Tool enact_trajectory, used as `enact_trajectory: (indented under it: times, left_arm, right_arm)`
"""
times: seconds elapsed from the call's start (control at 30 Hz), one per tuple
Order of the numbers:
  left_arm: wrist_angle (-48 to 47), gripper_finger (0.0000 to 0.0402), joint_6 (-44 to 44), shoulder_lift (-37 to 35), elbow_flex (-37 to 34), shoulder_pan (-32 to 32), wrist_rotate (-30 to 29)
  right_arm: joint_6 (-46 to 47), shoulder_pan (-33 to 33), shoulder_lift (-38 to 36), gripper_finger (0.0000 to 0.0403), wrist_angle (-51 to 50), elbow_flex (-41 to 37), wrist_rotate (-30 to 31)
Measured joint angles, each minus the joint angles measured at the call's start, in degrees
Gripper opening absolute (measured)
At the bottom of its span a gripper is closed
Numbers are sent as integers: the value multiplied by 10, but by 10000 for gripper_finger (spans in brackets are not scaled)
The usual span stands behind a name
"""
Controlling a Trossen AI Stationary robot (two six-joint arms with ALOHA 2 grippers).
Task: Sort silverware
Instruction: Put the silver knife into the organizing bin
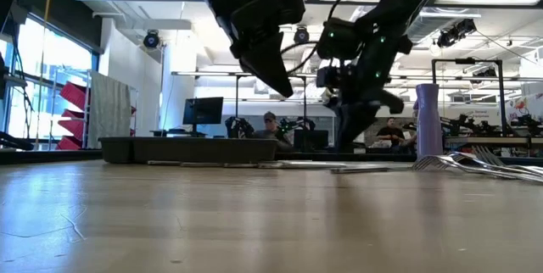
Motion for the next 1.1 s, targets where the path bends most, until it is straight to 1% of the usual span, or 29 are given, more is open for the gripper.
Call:
enact_trajectory:
  times: [0.17, 0.3, 0.37, 0.47, 0.7, 0.73, 0.8, 0.87, 0.93, 1.1]
  left_arm:
    - [6, 1, 6, 0, 0, 0, 0]
    - [8, 1, 6, 0, 0, 0, 0]
    - [11, 1, 6, 0, 0, 0, 0]
    - [14, 1, 6, 0, 0, 0, 0]
    - [12, 1, 8, 0, 0, -1, 0]
    - [12, 1, 9, 0, 0, -2, 1]
    - [12, 1, 11, 0, 0, -3, 1]
    - [11, 1, 11, 0, 0, -4, 1]
    - [12, 1, 12, 0, 0, -5, 1]
    - [12, 1, 12, 0, 0, -6, 1]
  right_arm:
    - [3, 13, 2, 2, -5, -5, -28]
    - [16, 15, 2, 0, -2, -5, -16]
    - [10, 15, 1, 7, -3, -5, -5]
    - [-8, 14, 2, 40, -12, -5, -3]
    - [-6, 6, 47, 170, 13, -4, -3]
    - [-6, 4, 53, 181, 19, -3, -5]
    - [-1, 2, 66, 190, 27, -1, -7]
    - [5, 1, 77, 180, 30, 0, -6]
    - [10, -1, 88, 150, 31, 1, -6]
    - [16, -5, 102, 28, 41, 3, -1]
